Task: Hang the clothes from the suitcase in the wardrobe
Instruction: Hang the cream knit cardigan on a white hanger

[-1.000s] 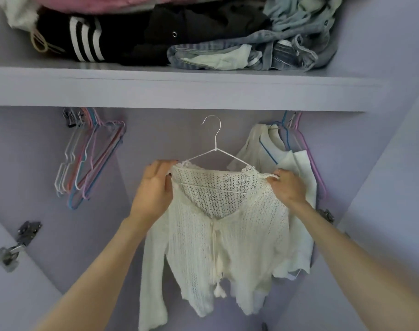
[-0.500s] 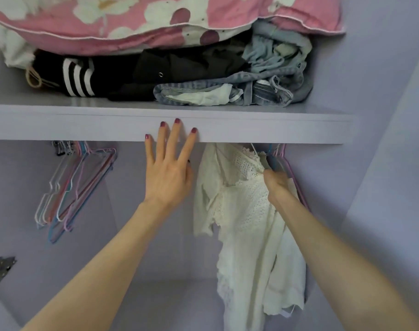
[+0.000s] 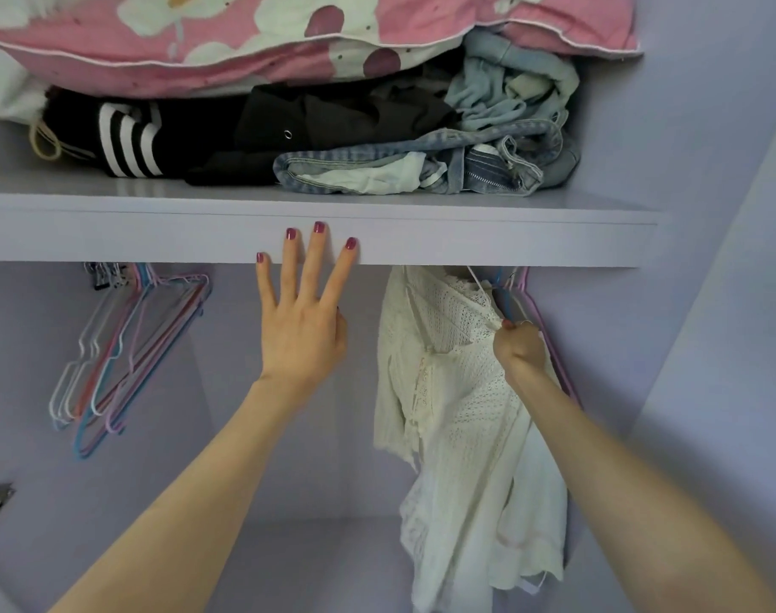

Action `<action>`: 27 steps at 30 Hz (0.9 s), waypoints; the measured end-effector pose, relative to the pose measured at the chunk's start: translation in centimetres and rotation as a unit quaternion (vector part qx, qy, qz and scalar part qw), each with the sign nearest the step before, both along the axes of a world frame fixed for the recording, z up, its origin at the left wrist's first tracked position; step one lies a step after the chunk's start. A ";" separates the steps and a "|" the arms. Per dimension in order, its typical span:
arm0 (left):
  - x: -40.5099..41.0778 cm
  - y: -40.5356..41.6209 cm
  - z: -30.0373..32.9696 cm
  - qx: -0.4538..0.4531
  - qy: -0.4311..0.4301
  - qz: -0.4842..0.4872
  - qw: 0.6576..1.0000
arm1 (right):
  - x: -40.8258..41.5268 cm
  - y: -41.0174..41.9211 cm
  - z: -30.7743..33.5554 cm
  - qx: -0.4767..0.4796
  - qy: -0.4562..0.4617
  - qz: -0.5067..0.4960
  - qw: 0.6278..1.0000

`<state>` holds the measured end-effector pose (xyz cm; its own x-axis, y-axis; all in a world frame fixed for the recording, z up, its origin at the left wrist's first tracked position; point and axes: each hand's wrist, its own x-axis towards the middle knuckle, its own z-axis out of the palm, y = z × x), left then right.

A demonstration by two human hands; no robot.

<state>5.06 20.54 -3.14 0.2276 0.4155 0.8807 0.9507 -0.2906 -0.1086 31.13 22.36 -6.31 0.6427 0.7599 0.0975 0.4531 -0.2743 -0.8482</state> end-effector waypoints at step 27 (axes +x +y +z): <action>1.9 -4.8 -0.9 -0.191 -0.070 -0.008 0.979 | 2.0 -4.3 -2.8 -0.047 -0.004 -0.035 0.998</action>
<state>6.92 15.75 -4.07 0.1254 0.7175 0.6852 0.9437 -0.2995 0.1408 33.13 18.10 -9.15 0.6941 0.7191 0.0327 0.4360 -0.3838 -0.8140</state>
